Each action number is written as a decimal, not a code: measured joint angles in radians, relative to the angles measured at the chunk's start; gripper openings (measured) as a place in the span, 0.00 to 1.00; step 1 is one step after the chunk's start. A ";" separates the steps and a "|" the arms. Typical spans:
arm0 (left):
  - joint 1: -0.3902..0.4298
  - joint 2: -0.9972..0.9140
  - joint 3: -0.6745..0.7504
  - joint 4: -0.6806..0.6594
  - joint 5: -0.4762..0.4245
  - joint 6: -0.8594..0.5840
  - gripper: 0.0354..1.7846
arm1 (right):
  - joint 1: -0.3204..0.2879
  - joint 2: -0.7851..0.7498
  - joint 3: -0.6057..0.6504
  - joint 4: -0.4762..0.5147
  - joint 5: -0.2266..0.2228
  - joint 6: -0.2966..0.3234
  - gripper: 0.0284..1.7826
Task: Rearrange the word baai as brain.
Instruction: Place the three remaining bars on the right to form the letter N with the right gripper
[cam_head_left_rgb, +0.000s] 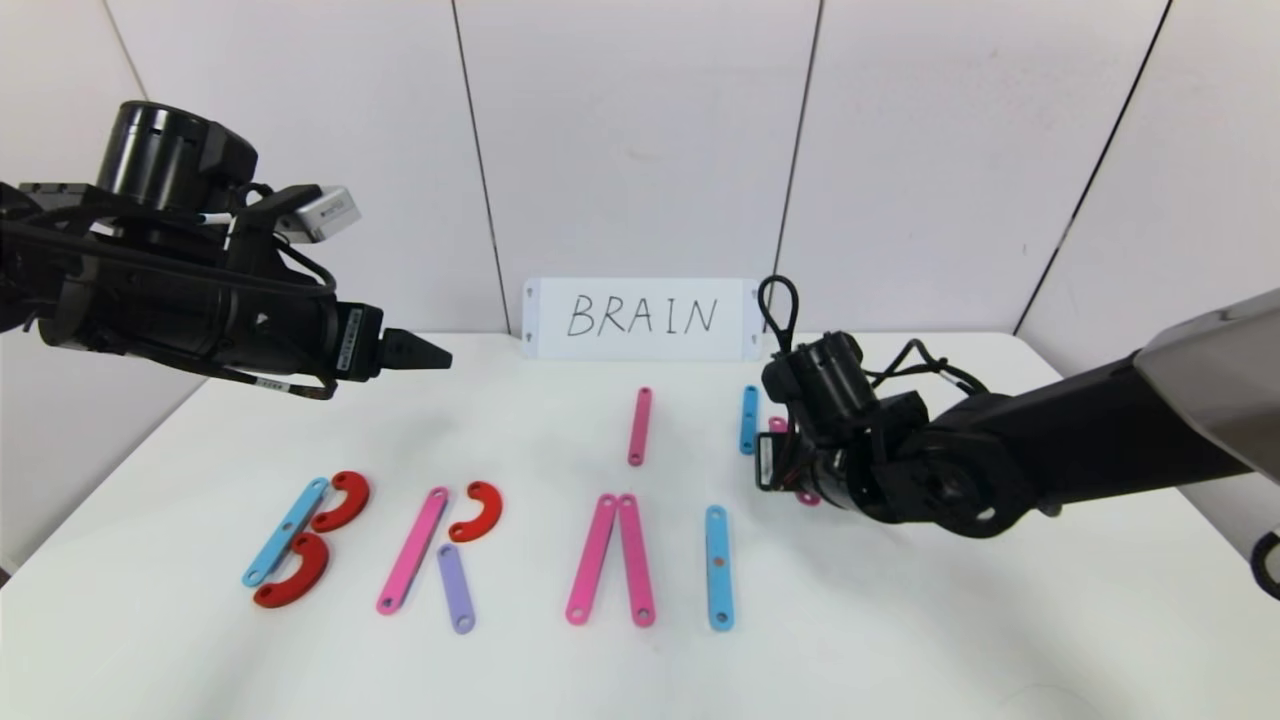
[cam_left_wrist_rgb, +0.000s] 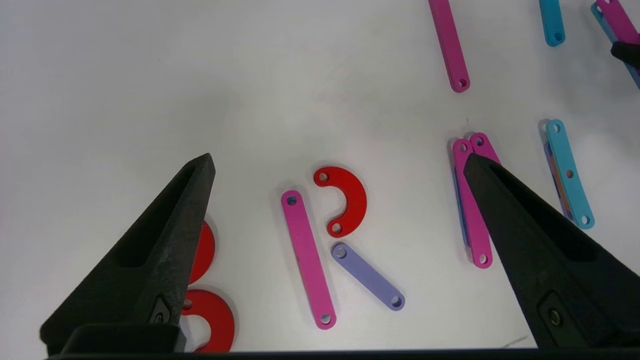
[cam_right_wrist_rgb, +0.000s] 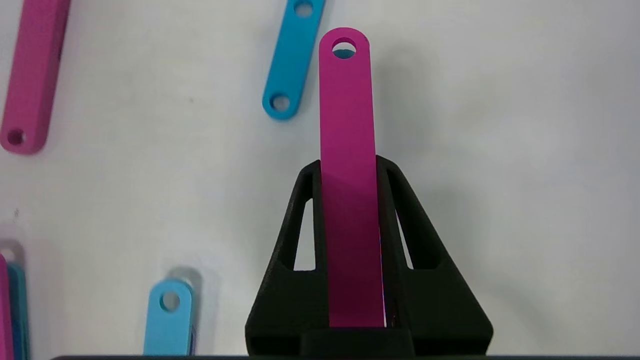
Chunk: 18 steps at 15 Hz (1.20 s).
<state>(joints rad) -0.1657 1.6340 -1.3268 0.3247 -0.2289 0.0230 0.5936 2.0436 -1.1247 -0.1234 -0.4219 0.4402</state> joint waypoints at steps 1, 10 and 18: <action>0.000 -0.001 0.000 0.000 0.000 0.000 0.97 | 0.012 -0.013 0.037 0.000 -0.004 0.020 0.16; 0.000 -0.005 0.000 0.003 0.000 0.000 0.97 | 0.067 -0.034 0.152 -0.001 -0.004 0.102 0.16; 0.000 -0.005 0.000 0.005 -0.001 0.000 0.97 | 0.084 -0.031 0.155 0.004 0.008 0.130 0.16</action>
<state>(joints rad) -0.1657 1.6289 -1.3268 0.3296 -0.2302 0.0226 0.6772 2.0128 -0.9698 -0.1196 -0.4136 0.5700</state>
